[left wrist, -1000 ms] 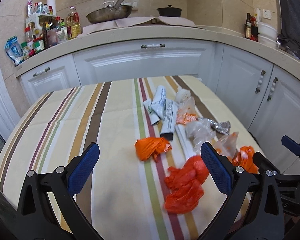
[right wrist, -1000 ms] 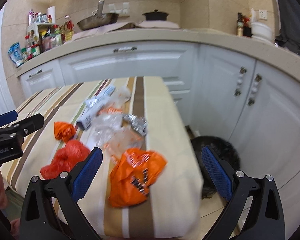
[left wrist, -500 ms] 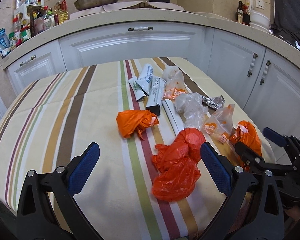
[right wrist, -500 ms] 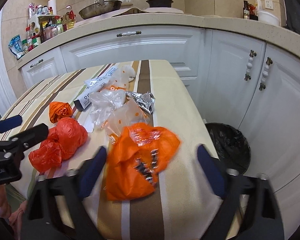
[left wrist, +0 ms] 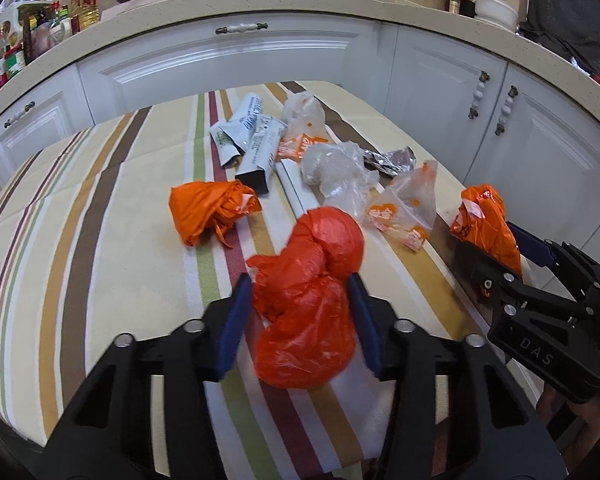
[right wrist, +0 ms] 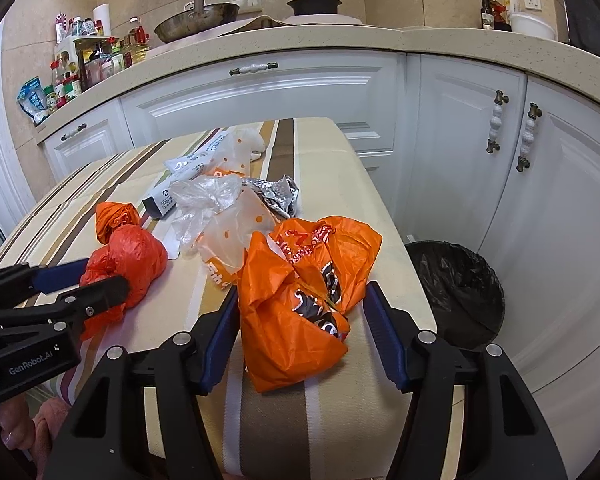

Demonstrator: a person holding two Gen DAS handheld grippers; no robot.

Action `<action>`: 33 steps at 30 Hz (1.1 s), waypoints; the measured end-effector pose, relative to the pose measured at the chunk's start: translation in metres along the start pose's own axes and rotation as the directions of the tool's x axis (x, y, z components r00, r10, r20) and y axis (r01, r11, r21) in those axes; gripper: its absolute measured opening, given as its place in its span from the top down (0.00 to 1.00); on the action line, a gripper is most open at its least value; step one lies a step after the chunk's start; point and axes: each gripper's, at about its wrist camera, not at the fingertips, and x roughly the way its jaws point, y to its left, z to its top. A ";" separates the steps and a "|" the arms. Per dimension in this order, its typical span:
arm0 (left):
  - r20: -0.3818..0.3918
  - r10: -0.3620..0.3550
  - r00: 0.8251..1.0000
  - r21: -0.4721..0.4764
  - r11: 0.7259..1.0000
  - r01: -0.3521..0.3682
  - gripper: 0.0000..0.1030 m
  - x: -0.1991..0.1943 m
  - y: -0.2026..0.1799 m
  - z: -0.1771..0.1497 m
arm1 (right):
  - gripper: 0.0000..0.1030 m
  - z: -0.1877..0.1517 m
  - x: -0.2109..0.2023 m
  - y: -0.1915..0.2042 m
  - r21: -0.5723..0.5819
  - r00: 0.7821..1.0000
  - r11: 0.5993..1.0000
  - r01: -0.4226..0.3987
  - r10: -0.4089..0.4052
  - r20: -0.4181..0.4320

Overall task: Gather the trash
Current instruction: 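Grasp the red plastic bag with the left tool while the right tool grasps the orange bag, then carry both bags over the black bin and open both tools to drop them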

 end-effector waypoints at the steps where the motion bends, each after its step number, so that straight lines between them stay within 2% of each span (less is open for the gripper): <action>1: 0.002 -0.004 1.000 0.001 1.000 0.004 0.64 0.000 -0.001 -0.001 | 0.42 0.000 0.000 0.000 -0.002 1.000 1.000 0.002 -0.002 0.001; 6: 0.015 -0.011 1.000 -0.006 1.000 0.011 0.69 -0.004 0.000 -0.001 | 0.42 0.000 -0.004 0.000 -0.003 1.000 1.000 0.011 -0.011 0.014; 13: 0.056 0.009 0.998 -0.006 1.000 -0.008 0.70 -0.015 0.002 0.002 | 0.42 0.001 -0.009 0.001 -0.014 0.999 1.000 0.026 -0.025 0.031; 22: 0.101 -0.013 0.995 -0.016 1.000 0.015 0.70 -0.027 0.001 0.018 | 0.42 0.008 -0.019 -0.004 -0.009 0.996 0.998 0.062 -0.061 0.066; 27: 0.132 -0.041 0.990 0.011 0.999 0.040 0.70 -0.027 -0.014 0.039 | 0.42 0.018 -0.024 -0.023 0.017 0.991 0.995 0.103 -0.104 0.090; 33: 0.149 -0.103 0.983 0.066 0.993 0.094 0.70 -0.014 -0.053 0.071 | 0.42 0.025 -0.024 -0.060 0.048 0.979 0.983 0.176 -0.180 0.099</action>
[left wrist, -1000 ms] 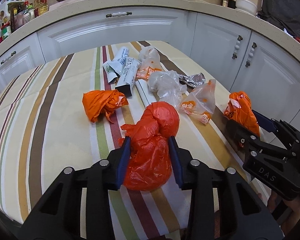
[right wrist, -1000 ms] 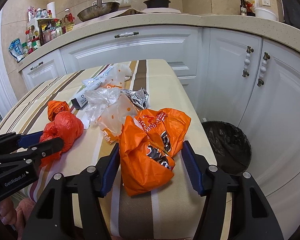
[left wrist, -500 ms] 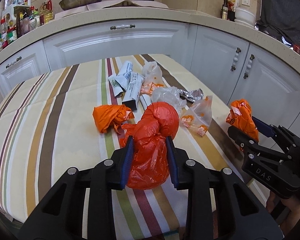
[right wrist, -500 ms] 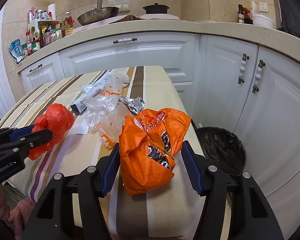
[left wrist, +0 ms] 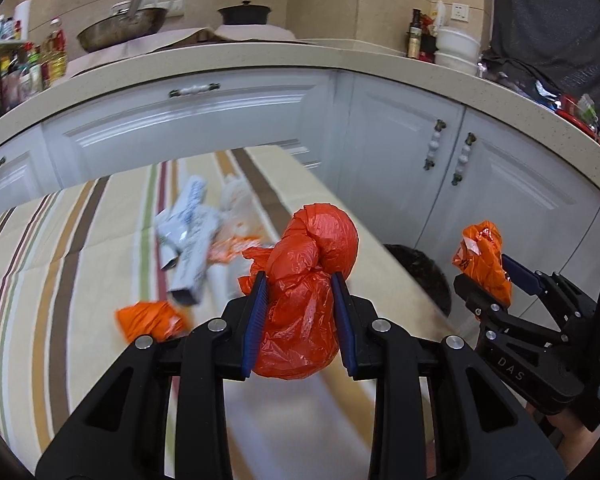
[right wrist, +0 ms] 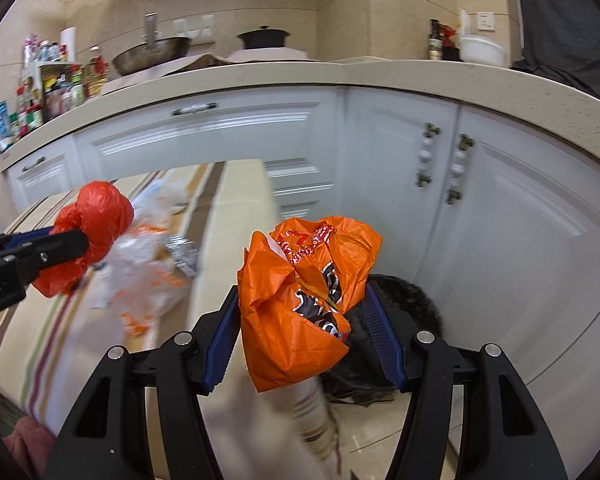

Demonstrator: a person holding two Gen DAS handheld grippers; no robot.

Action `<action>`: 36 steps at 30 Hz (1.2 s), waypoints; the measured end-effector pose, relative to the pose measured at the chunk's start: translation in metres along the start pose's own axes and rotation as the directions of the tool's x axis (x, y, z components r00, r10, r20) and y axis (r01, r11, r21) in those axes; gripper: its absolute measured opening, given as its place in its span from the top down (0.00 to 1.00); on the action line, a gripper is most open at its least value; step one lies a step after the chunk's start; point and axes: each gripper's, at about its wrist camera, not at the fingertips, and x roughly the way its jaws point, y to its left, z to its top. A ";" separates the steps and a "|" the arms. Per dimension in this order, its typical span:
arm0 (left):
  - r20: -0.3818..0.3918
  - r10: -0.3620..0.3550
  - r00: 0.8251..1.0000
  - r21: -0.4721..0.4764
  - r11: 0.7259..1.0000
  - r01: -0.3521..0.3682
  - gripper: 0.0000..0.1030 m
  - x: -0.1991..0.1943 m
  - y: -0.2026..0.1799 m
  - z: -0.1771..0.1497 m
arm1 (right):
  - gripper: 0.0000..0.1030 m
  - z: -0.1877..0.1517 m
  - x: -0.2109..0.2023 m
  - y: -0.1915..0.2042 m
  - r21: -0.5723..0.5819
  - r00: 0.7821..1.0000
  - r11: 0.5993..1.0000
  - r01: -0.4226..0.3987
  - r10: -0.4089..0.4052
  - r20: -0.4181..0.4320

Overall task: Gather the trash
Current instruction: 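Carry both bags over the black bin and open both tools to drop them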

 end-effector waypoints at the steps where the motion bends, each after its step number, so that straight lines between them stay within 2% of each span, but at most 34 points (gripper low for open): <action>1: 0.004 -0.005 1.000 0.011 1.000 0.005 0.70 0.004 -0.007 0.004 | 0.42 0.001 0.002 -0.007 0.005 1.000 1.000 0.014 -0.014 0.003; 6: 0.009 -0.041 0.999 0.048 0.998 0.040 0.70 0.029 -0.044 0.026 | 0.42 0.010 0.014 -0.041 0.027 0.998 0.997 0.069 -0.069 0.009; 10: 0.028 -0.037 0.999 0.087 0.996 0.035 0.70 0.054 -0.076 0.040 | 0.42 0.014 0.027 -0.064 0.044 0.995 0.994 0.100 -0.101 0.013; 16: -0.008 -0.027 1.000 0.110 0.993 0.028 0.70 0.094 -0.109 0.048 | 0.42 0.018 0.046 -0.088 0.069 0.991 0.989 0.133 -0.135 0.011; 30: -0.099 0.042 0.994 0.154 0.988 -0.026 0.70 0.172 -0.145 0.060 | 0.42 0.029 0.097 -0.126 0.092 0.987 0.982 0.164 -0.163 -0.013; 32: -0.140 0.049 0.989 0.150 0.988 -0.028 0.70 0.183 -0.148 0.062 | 0.40 0.030 0.107 -0.130 0.096 0.988 0.983 0.154 -0.152 -0.026; 34: -0.177 0.041 0.983 0.131 0.991 -0.018 0.68 0.194 -0.148 0.065 | 0.33 0.030 0.114 -0.132 0.098 0.988 0.983 0.155 -0.153 -0.033; 36: -0.178 0.055 0.983 0.135 0.990 -0.031 0.56 0.199 -0.149 0.068 | 0.32 0.030 0.120 -0.134 0.102 0.987 0.982 0.161 -0.157 -0.042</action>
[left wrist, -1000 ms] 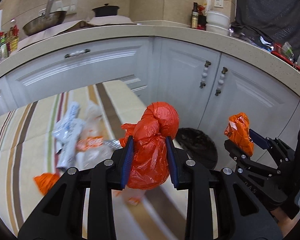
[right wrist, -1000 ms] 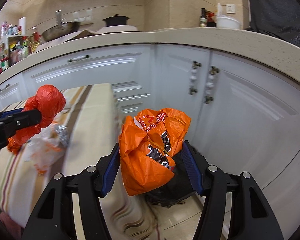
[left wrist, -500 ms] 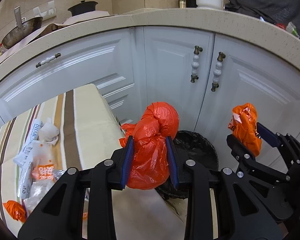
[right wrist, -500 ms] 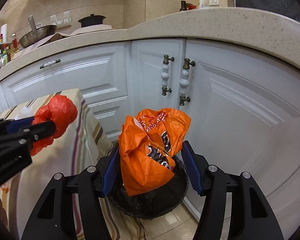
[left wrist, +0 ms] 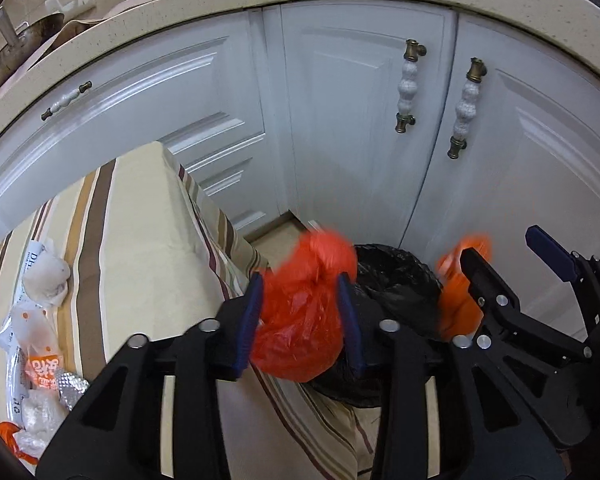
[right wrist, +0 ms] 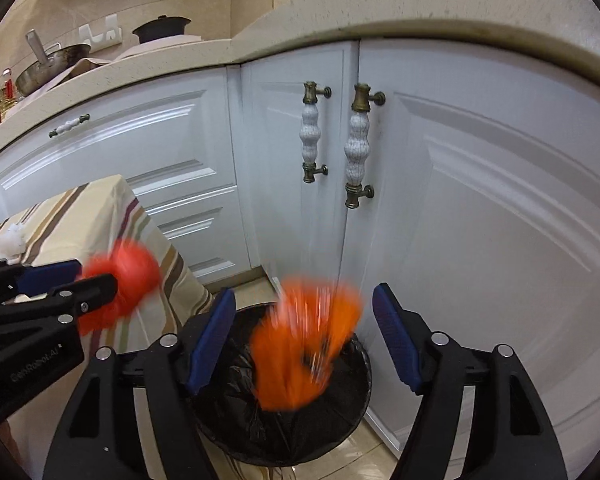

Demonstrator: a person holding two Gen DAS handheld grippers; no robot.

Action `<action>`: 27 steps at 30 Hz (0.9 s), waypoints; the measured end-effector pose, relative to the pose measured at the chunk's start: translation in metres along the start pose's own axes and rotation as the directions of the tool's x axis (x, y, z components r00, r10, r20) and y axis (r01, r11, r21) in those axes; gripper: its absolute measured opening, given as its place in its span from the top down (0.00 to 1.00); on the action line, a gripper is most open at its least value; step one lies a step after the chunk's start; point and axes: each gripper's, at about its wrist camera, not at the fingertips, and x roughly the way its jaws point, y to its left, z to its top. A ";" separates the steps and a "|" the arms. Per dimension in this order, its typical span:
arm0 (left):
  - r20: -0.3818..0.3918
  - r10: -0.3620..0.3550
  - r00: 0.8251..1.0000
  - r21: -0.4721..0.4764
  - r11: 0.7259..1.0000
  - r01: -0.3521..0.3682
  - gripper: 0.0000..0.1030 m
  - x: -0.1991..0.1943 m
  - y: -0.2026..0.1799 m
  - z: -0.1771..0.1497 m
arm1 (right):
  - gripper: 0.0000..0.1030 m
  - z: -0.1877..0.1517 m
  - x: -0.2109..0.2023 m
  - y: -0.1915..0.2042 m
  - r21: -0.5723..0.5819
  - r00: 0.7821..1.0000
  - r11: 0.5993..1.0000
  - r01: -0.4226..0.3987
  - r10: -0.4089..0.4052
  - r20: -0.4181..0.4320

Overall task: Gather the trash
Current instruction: 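Carry both bags over the black bin and open both tools to drop them, then grasp the small orange bag with the left tool while the right tool grasps the clear bag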

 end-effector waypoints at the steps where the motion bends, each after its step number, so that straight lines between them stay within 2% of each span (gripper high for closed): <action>1: 0.002 0.003 1.000 0.001 1.000 -0.003 0.54 0.001 0.000 0.000 | 0.32 0.000 0.002 -0.001 0.005 1.000 1.000 0.000 0.000 -0.005; 7: 0.010 0.001 1.000 0.009 1.000 -0.001 0.46 0.003 -0.002 0.002 | 0.31 -0.002 0.005 -0.002 0.021 1.000 1.000 0.002 -0.002 -0.012; 17: 0.047 0.010 0.999 0.000 1.000 -0.010 0.43 -0.022 0.011 -0.004 | 0.29 -0.003 -0.017 0.001 0.035 1.000 0.999 0.014 -0.013 -0.008; 23: 0.091 0.047 0.995 -0.035 0.998 -0.044 0.43 -0.053 0.039 -0.015 | 0.29 -0.004 -0.040 0.015 0.028 1.000 1.000 0.004 -0.004 -0.004; 27: 0.110 0.081 0.991 -0.068 0.995 -0.074 0.43 -0.077 0.068 -0.028 | 0.29 -0.002 -0.059 0.036 0.011 0.999 0.999 -0.035 0.035 0.005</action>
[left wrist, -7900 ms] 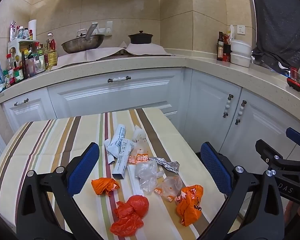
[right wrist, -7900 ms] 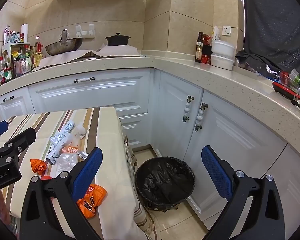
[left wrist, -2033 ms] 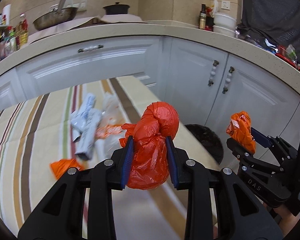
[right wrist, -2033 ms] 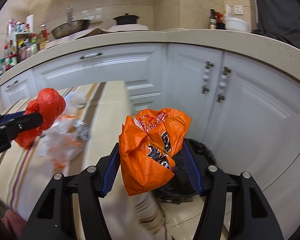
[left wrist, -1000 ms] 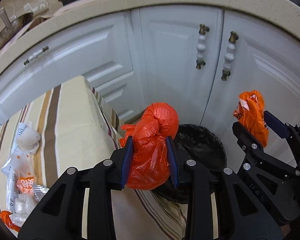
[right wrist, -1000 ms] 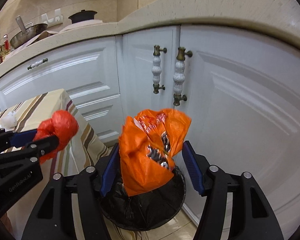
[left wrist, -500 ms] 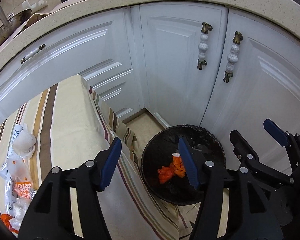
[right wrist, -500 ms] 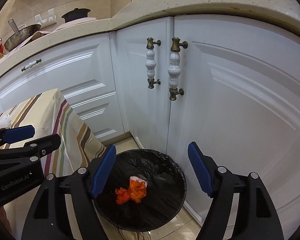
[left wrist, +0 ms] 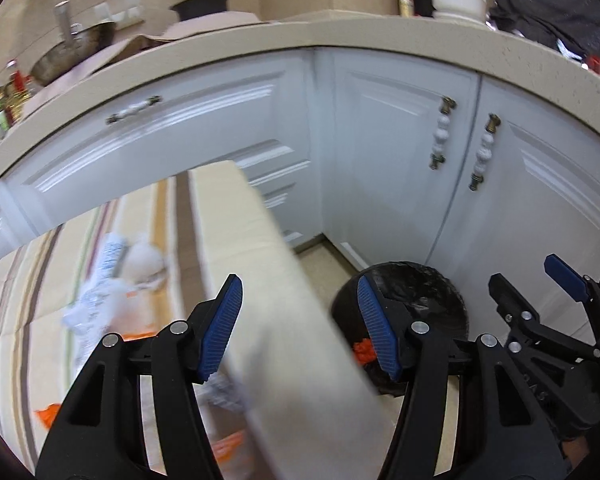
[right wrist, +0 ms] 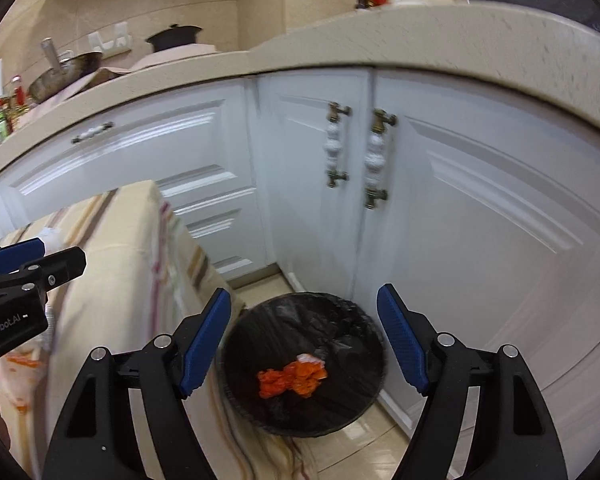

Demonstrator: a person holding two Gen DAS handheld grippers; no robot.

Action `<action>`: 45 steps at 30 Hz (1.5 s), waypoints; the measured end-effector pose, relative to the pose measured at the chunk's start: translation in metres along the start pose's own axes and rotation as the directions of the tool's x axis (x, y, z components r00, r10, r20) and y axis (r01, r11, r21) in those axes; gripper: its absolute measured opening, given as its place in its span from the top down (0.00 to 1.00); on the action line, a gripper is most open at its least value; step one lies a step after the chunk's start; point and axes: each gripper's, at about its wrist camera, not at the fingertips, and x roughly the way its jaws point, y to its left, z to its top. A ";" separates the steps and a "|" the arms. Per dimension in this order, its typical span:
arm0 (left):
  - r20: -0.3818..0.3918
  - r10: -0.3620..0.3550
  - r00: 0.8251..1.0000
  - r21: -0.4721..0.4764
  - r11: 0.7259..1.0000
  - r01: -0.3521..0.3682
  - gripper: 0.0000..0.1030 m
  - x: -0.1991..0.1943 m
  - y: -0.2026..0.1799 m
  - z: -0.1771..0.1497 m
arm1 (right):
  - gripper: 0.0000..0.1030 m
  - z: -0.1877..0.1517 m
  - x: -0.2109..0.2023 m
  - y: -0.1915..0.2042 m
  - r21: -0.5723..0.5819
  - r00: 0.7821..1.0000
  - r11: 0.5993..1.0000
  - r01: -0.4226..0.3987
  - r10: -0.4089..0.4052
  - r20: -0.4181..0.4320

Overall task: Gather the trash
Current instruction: 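Grasp the small orange bag with the left tool while the right tool grasps the clear bag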

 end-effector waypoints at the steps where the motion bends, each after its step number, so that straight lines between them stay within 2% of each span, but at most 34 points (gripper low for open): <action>1: 0.006 0.009 1.000 -0.006 1.000 -0.009 0.43 -0.006 0.008 -0.003 | 0.29 0.000 -0.005 0.007 -0.007 1.000 1.000 -0.015 0.015 0.004; 9: 0.019 0.123 0.992 -0.073 0.990 -0.121 0.41 -0.048 0.079 -0.033 | 0.29 -0.002 -0.037 0.076 -0.078 0.986 0.984 -0.160 0.162 0.022; 14: 0.001 0.211 0.978 -0.129 0.969 -0.209 0.41 -0.068 0.129 -0.055 | 0.29 -0.008 -0.050 0.122 -0.143 0.966 0.957 -0.254 0.257 0.005; 22: -0.046 0.302 0.952 -0.199 0.931 -0.305 0.40 -0.084 0.185 -0.087 | 0.27 -0.029 -0.059 0.172 -0.212 0.942 0.918 -0.336 0.332 -0.052; 28: -0.069 0.316 0.946 -0.238 0.916 -0.323 0.35 -0.089 0.207 -0.105 | 0.26 -0.043 -0.048 0.191 -0.247 0.945 0.912 -0.326 0.307 -0.115; 36: -0.082 0.286 0.955 -0.240 0.924 -0.298 0.33 -0.082 0.205 -0.113 | 0.26 -0.055 -0.038 0.191 -0.230 0.936 0.913 -0.338 0.301 -0.181; 38: -0.084 0.275 0.958 -0.237 0.928 -0.288 0.30 -0.080 0.203 -0.114 | 0.29 -0.058 -0.037 0.189 -0.221 0.935 0.914 -0.339 0.302 -0.188; 40: -0.082 0.268 0.960 -0.232 0.931 -0.280 0.29 -0.079 0.200 -0.115 | 0.43 -0.059 -0.035 0.187 -0.216 0.931 0.913 -0.346 0.306 -0.198; 45: -0.093 0.260 0.961 -0.217 0.937 -0.274 0.28 -0.072 0.193 -0.116 | 0.49 -0.058 -0.036 0.182 -0.206 0.929 0.913 -0.353 0.317 -0.190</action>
